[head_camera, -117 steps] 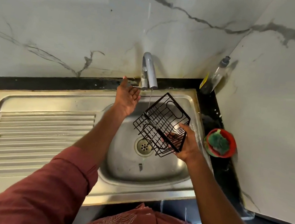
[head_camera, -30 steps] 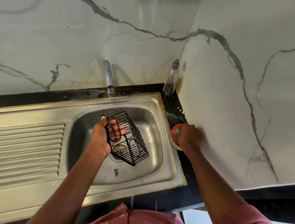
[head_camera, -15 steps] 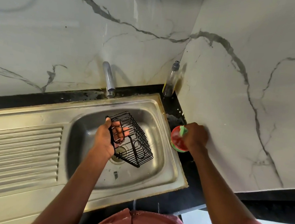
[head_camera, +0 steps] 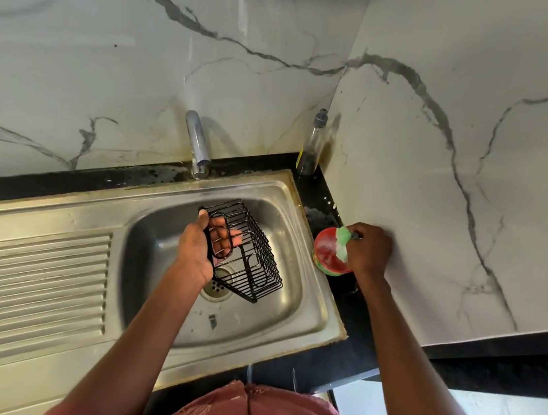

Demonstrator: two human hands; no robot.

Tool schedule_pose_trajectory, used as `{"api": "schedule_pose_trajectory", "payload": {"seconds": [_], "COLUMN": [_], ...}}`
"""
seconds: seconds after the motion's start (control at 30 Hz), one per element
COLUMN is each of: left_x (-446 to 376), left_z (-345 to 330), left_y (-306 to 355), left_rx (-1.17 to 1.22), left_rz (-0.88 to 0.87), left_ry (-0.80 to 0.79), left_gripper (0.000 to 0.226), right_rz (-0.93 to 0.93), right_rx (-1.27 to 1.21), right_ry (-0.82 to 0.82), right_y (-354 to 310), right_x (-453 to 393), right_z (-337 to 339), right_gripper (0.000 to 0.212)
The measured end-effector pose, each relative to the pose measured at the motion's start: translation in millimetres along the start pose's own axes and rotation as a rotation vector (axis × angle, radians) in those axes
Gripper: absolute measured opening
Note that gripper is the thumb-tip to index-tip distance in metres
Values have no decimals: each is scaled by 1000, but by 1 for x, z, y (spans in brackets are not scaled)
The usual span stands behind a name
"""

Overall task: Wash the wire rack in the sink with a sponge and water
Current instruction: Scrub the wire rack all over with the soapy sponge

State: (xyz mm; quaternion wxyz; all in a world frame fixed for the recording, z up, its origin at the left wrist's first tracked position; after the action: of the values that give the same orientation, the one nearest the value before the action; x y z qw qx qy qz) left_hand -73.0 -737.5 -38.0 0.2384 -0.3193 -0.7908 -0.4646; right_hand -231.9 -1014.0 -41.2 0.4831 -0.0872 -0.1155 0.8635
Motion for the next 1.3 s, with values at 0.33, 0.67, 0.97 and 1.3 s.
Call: {"api": "schedule_pose_trajectory", "payload": {"seconds": [0.33, 0.67, 0.97, 1.3], "left_x": [0, -2, 4, 3], "left_z": [4, 4, 0, 2], "left_y": [4, -1, -2, -4], "left_rx": [4, 5, -1, -16], "left_rz": [-17, 2, 6, 3], "left_ry": [2, -8, -11, -26], "left_gripper": [49, 48, 48, 48], "right_rz": [-83, -9, 97, 62], "right_rx": [-202, -116, 90, 104], "right_ry": [-330, -357, -232, -156], "right_y": [1, 2, -6, -9], "right_x": [0, -9, -9, -6], "right_z": [-3, -4, -7, -1], "right_gripper": [32, 22, 24, 20]}}
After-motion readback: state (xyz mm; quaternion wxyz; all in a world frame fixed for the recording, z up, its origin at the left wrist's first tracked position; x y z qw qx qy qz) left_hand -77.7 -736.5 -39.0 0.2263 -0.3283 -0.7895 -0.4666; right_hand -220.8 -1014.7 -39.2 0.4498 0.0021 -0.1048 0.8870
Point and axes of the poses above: each hand's wrist, its own x-axis away from the middle knuckle, its own z-axis out of the back of the hand, y = z × x, the point moved 3 cm from there along -x, towards the middle knuckle, and after that the axes turned 15 degrees about x, right-handed, at the moved point
